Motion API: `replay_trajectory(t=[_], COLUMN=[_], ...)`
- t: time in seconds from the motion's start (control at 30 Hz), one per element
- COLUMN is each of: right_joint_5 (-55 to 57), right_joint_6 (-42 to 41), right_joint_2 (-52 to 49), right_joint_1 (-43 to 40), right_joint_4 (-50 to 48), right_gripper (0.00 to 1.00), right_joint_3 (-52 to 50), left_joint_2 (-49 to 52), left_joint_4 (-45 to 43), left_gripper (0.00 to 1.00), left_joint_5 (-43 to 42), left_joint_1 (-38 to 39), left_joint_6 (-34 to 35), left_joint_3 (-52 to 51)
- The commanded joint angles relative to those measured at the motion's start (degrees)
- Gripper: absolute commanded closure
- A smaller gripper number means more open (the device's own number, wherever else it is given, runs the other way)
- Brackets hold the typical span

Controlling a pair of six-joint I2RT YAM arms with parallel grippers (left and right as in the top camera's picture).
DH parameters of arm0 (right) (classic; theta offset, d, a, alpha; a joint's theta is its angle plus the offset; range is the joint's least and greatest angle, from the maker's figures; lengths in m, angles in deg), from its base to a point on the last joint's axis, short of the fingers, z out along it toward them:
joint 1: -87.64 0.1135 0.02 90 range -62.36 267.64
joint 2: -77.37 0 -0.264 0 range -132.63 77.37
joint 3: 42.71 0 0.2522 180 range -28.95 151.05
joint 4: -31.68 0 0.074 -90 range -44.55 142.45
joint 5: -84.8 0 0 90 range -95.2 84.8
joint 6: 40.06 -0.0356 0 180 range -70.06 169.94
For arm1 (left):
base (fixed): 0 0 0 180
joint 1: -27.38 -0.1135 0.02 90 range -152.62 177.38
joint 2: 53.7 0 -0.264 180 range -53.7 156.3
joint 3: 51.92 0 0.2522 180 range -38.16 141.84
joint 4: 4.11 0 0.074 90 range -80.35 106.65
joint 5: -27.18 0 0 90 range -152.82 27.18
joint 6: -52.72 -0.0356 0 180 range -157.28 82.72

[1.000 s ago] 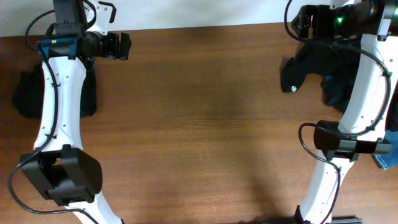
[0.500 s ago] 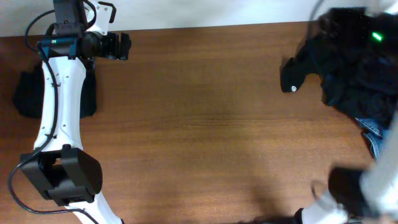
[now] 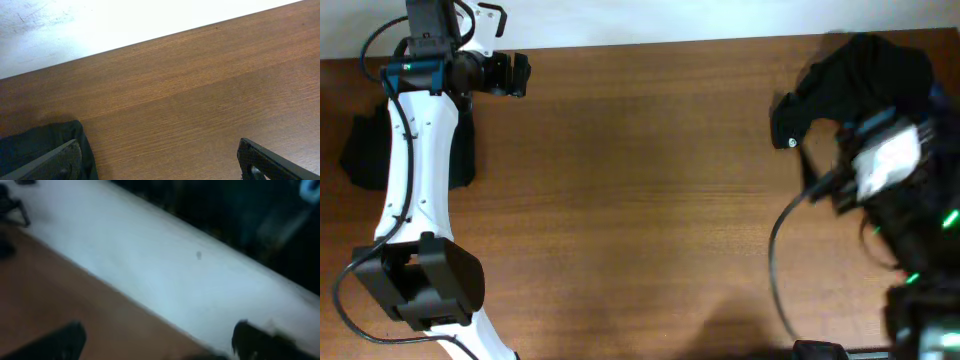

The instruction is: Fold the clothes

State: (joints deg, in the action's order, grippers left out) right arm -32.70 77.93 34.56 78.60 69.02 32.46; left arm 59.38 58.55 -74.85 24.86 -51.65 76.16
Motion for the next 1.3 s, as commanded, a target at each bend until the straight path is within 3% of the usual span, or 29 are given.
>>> replay_trajectory(t=[0.0, 0.03, 0.1, 0.23, 0.33, 0.67, 1.07, 1.27], right_joint_5=[-7.9, -9.2, -10.0, -11.4, -10.8, -3.3, -1.6, 9.2], right_joint_6=[2.1, 2.1, 2.0, 2.0, 2.0, 2.1, 2.2, 1.7], right_joint_2=[11.0, 15.8, 20.2, 29.1, 34.6, 40.4, 42.6, 42.6], right_joint_1=[-0.3, -0.3, -0.3, -0.1, 1.1, 4.5, 5.6, 5.6], right_joint_4=[-8.2, -12.9, -18.0, -25.5, -25.7, -20.9, -21.8, -20.6], right_gripper=[0.01, 0.01, 0.01, 0.01, 0.01, 0.01, 0.02, 0.01], right_joint_3=[-17.1, -25.5, -33.1, -45.8, -50.5, -54.7, -61.1, -61.1], left_joint_2=[-1.8, -1.8, -1.8, -1.8, -1.8, -1.8, -1.8, -1.8], left_joint_4=[0.0, 0.0, 0.0, 0.0, 0.0, 0.0, 0.0, 0.0], left_gripper=[0.01, 0.01, 0.01, 0.01, 0.01, 0.01, 0.01, 0.01], left_joint_5=[-0.2, -0.2, -0.2, -0.2, -0.2, -0.2, -0.2, -0.2], left_joint_1=[-0.1, -0.1, -0.1, -0.1, -0.1, -0.1, -0.1, -0.1], left_joint_6=[0.2, 0.1, 0.2, 0.1, 0.1, 0.1, 0.1, 0.2], left_joint_3=[1.0, 1.0, 1.0, 0.9, 1.0, 1.0, 1.0, 1.0])
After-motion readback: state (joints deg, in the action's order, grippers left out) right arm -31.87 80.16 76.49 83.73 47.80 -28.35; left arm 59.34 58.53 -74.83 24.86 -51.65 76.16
